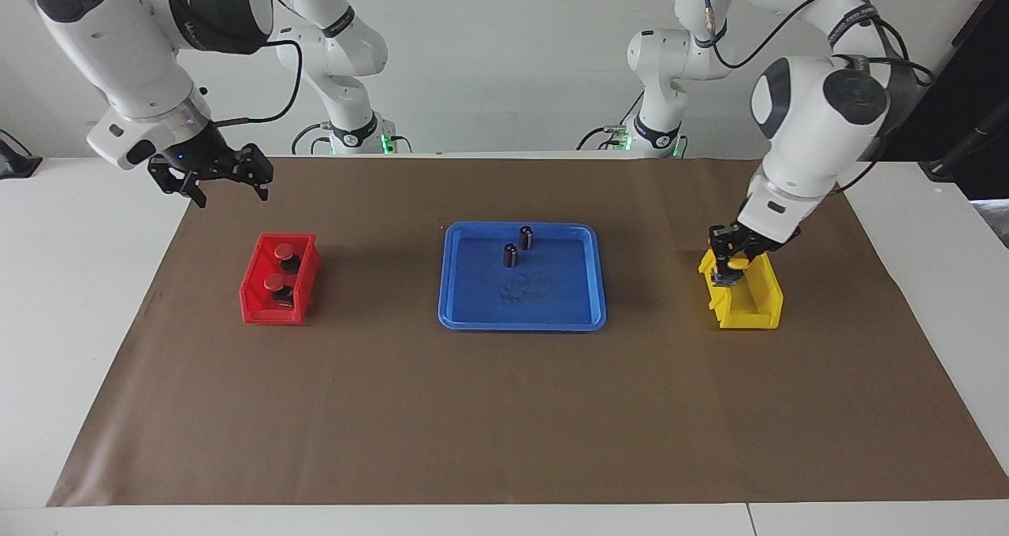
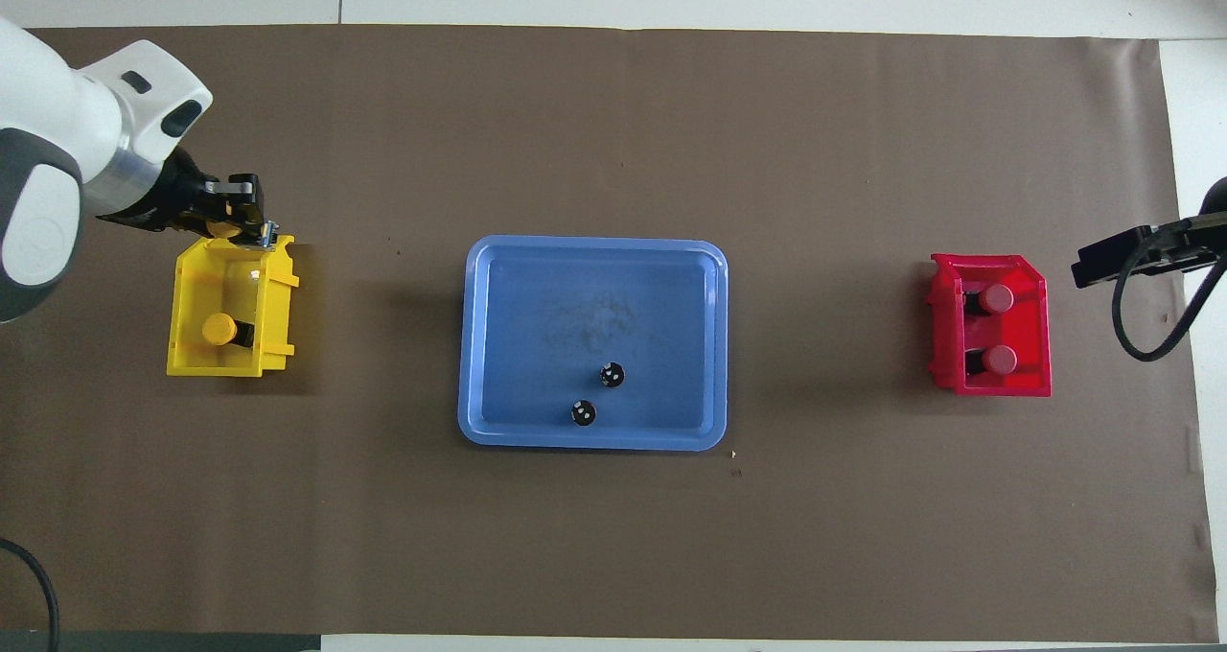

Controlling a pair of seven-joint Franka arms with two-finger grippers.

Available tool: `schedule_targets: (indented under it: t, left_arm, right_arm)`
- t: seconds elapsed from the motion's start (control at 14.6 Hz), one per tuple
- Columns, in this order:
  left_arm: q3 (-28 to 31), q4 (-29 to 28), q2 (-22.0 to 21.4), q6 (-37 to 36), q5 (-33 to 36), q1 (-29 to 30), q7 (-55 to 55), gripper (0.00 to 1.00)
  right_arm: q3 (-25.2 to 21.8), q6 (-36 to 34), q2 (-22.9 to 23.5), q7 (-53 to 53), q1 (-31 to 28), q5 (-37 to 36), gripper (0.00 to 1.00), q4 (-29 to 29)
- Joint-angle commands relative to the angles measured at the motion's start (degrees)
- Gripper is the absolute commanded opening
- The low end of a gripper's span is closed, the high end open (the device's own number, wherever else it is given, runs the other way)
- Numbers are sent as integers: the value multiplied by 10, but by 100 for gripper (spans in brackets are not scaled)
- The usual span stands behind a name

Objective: Sort red and yellow buttons by color

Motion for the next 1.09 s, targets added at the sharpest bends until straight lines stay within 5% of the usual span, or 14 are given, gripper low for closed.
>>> schedule_targets:
  t: [0.0, 0.34, 1.03]
  left_arm:
    - [-8, -58, -20, 38, -4, 35, 47, 2]
    - [-8, -189, -51, 166, -3, 56, 75, 2]
    - [-8, -250, 0, 310, -3, 53, 84, 2]
  right_arm:
    - [-4, -21, 9, 6, -13, 3, 100, 14]
    - [-1, -15, 0, 20, -13, -2, 100, 12]
    - [5, -17, 1, 20, -10, -1, 100, 13]
